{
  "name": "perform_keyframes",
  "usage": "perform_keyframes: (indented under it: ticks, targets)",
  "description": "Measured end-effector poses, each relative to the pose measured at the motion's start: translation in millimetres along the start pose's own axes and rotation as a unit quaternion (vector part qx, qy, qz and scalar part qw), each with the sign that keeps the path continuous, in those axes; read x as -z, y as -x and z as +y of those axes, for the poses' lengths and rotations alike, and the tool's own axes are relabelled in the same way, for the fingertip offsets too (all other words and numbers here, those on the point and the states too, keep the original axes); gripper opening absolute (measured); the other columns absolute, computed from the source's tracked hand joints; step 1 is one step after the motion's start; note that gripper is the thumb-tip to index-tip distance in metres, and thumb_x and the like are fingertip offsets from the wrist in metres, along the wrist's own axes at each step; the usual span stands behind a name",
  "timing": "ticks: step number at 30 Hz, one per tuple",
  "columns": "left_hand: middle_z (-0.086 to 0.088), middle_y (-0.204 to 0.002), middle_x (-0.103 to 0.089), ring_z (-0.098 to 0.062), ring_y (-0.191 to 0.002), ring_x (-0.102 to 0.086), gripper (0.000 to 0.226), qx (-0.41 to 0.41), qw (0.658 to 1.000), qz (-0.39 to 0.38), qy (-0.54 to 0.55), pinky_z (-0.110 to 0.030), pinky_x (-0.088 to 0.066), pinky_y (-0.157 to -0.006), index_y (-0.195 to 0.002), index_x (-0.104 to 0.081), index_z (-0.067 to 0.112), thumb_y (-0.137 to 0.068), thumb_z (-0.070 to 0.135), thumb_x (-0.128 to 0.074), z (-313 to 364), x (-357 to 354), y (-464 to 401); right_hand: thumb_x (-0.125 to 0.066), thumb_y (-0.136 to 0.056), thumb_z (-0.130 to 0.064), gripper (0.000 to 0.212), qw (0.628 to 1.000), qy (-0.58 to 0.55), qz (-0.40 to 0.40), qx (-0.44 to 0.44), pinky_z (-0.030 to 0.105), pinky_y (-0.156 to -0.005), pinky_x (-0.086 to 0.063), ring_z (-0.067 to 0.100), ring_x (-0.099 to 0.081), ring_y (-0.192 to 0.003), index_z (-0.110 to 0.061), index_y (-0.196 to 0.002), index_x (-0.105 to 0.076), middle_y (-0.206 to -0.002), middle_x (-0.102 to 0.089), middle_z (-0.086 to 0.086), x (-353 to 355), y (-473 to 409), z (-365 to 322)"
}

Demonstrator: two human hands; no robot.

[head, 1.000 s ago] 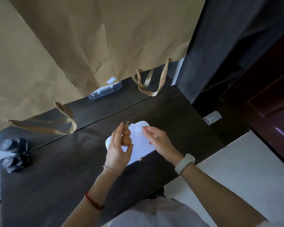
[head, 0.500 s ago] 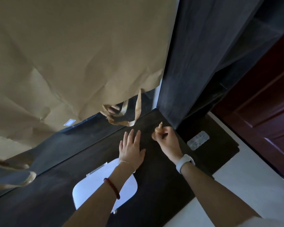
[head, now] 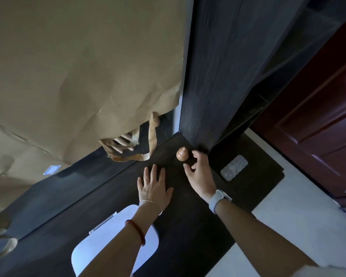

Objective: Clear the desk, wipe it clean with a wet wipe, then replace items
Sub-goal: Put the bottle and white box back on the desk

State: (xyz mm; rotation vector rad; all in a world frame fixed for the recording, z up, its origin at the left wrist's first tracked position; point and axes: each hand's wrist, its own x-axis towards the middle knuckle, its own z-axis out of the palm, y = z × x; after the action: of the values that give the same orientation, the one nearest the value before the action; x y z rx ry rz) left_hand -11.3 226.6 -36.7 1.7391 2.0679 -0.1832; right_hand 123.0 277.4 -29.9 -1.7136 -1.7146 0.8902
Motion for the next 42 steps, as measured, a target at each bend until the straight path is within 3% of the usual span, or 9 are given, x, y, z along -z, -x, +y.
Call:
perform_keyframes:
  ticks: [6, 11, 16, 19, 25, 31, 37, 40, 42]
  targets:
    - [-0.003, -0.154, -0.009, -0.026, -0.142, -0.002, 0.058, -0.047, 0.997, 0.053, 0.043, -0.045, -0.01, -0.114, -0.143, -0.018, 0.021, -0.092, 0.039, -0.039, 21.1, 19.0, 7.3, -0.057, -0.088, -0.013, 0.037, 0.999, 0.007, 0.042, 0.01, 0.019, -0.07, -0.05, 0.006, -0.055, -0.082, -0.011, -0.123, -0.048, -0.12, -0.052, 0.01, 49.2, 36.4, 17.4]
    - [-0.009, -0.134, -0.047, -0.029, -0.127, -0.041, 0.052, -0.137, 0.97, 0.162, 0.122, -0.044, -0.037, -0.099, -0.128, -0.048, 0.013, -0.083, 0.037, -0.039, 72.2, 29.5, 21.5, -0.054, -0.089, -0.008, 0.031, 0.994, -0.041, 0.1, 0.014, 0.015, -0.07, -0.045, 0.011, -0.057, -0.091, -0.011, -0.119, -0.05, -0.115, -0.053, 0.005, 101.6, 3.3, 13.3]
    - [-0.016, -0.142, -0.032, -0.032, -0.131, -0.032, 0.067, -0.083, 0.932, 0.218, 0.278, -0.046, -0.036, -0.105, -0.143, -0.017, 0.008, -0.088, 0.023, -0.053, 126.1, 53.6, 4.0, -0.057, -0.087, -0.008, 0.031, 0.982, -0.091, 0.119, 0.112, 0.019, -0.071, -0.047, 0.005, -0.052, -0.083, -0.011, -0.117, -0.05, -0.107, -0.05, -0.001, 143.7, -58.7, 5.8]
    - [-0.019, -0.145, -0.025, -0.034, -0.132, -0.031, 0.073, -0.054, 0.904, 0.265, 0.331, -0.053, -0.033, -0.105, -0.144, -0.002, 0.016, -0.09, 0.021, -0.05, 149.8, 63.7, -8.7, -0.062, -0.084, -0.014, 0.045, 0.985, -0.049, 0.061, 0.152, 0.025, -0.076, -0.045, 0.015, -0.053, -0.096, -0.007, -0.125, -0.046, -0.118, -0.05, 0.008, 146.1, -95.1, 6.2]
    - [-0.019, -0.138, -0.034, -0.039, -0.114, -0.05, 0.067, -0.003, 0.884, 0.333, 0.327, -0.058, -0.047, -0.084, -0.143, 0.002, 0.031, -0.092, 0.023, -0.041, 163.4, 60.2, -26.4, -0.062, -0.081, -0.015, 0.066, 0.972, 0.053, -0.145, 0.175, 0.038, -0.103, -0.032, 0.034, -0.037, -0.125, -0.011, -0.139, -0.032, -0.137, -0.043, 0.014, 113.6, -138.5, 4.3]
    - [-0.019, -0.138, -0.037, -0.036, -0.111, -0.054, 0.061, 0.011, 0.884, 0.331, 0.331, -0.055, -0.047, -0.088, -0.143, -0.016, 0.01, -0.091, 0.012, -0.048, 166.3, 62.1, -24.5, -0.05, -0.084, -0.006, 0.06, 0.938, 0.197, -0.217, 0.183, 0.04, -0.106, -0.026, 0.033, -0.024, -0.132, -0.011, -0.14, -0.028, -0.145, -0.028, 0.016, 96.0, -154.6, -4.5]
    - [-0.018, -0.133, -0.043, -0.037, -0.101, -0.059, 0.063, -0.002, 0.885, 0.341, 0.316, -0.047, -0.052, -0.082, -0.143, -0.017, 0.016, -0.09, 0.014, -0.051, 162.3, 65.2, -21.3, -0.06, -0.081, -0.01, 0.033, 0.963, 0.104, -0.112, 0.221, 0.038, -0.095, -0.036, 0.038, -0.044, -0.109, 0.002, -0.111, -0.055, -0.114, -0.051, 0.022, 114.8, -125.3, 11.8]
    - [-0.018, -0.132, -0.043, -0.036, -0.105, -0.057, 0.063, -0.017, 0.888, 0.338, 0.312, -0.043, -0.051, -0.085, -0.143, -0.02, 0.013, -0.089, 0.011, -0.053, 156.3, 64.7, -18.6, -0.069, -0.078, -0.021, 0.033, 0.976, 0.014, -0.011, 0.218, 0.032, -0.081, -0.049, 0.025, -0.053, -0.098, -0.007, -0.107, -0.059, -0.102, -0.057, 0.013, 132.3, -82.7, 28.7]
    - [-0.019, -0.131, -0.044, -0.037, -0.109, -0.053, 0.057, -0.032, 0.895, 0.334, 0.294, -0.044, -0.048, -0.09, -0.142, -0.025, 0.012, -0.089, 0.013, -0.049, 146.6, 59.0, -13.0, -0.069, -0.079, -0.026, 0.035, 0.981, 0.002, -0.014, 0.191, 0.021, -0.076, -0.047, 0.015, -0.055, -0.093, -0.011, -0.108, -0.059, -0.105, -0.057, 0.007, 135.8, -49.9, 40.8]
